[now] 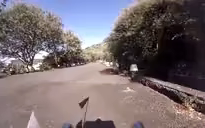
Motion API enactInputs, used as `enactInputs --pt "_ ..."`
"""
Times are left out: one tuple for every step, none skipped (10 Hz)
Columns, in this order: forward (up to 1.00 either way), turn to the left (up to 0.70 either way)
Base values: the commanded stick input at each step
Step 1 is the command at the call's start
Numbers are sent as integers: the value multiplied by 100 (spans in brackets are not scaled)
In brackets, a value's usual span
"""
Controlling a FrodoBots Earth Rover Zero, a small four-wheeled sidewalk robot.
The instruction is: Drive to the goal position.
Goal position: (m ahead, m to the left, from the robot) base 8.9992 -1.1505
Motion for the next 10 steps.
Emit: enactInputs --pt "50 0" --pt "50 0" --pt "50 0" --pt "50 0" --pt "50 0" --pt "50 0" --pt "50 0" --pt "50 0" --pt "50 0" --pt "50 0"
